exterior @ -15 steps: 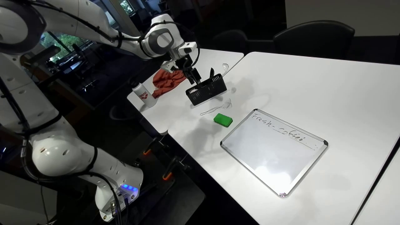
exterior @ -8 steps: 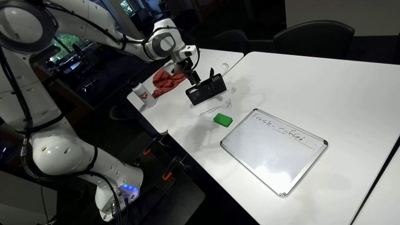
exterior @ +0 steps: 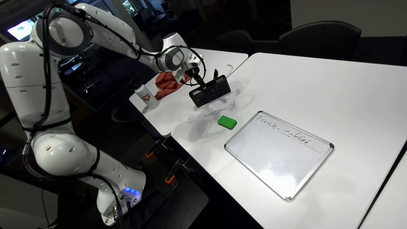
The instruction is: Move the cutlery holder to the right
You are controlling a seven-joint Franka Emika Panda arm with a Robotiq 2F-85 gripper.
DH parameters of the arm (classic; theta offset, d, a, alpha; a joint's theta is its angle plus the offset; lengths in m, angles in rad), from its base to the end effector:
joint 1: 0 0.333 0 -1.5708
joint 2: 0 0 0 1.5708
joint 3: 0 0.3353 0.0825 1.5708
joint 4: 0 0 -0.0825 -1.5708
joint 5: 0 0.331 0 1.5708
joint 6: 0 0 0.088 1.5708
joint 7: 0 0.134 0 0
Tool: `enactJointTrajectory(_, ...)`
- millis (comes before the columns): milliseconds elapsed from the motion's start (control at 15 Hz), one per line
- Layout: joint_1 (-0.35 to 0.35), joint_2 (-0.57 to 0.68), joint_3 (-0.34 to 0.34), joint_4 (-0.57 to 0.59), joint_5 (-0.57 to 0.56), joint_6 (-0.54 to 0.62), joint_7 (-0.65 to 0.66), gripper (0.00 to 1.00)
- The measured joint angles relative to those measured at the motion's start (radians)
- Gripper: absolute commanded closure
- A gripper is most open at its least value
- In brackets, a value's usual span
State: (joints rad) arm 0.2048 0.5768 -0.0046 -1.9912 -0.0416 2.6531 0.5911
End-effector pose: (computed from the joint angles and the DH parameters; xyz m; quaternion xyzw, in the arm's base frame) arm 0.5878 0.1201 0.2098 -0.9834 0.1760 -0.0438 0.0055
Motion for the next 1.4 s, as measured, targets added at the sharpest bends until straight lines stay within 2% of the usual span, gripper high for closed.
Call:
enactJointTrajectory(267,0.004,0.065,-0.010,0.048,0.052,0.049,0.000,0.00)
enactJointTrajectory(667,0.004,0.138,-0.008,0.112,0.113,0.050,0.000,0.00)
enactJointTrajectory(800,0.004,0.158,-0.006,0.130,0.124,0.050,-0.001,0.06)
enactJointTrajectory(867,0.004,0.167,-0.005,0.138,0.129,0.050,-0.001,0.13)
enactJointTrajectory(933,0.004,0.175,-0.004,0.146,0.134,0.050,-0.002,0.32)
enactJointTrajectory(1400,0.005,0.215,0.009,0.185,0.155,0.049,-0.016,0.86)
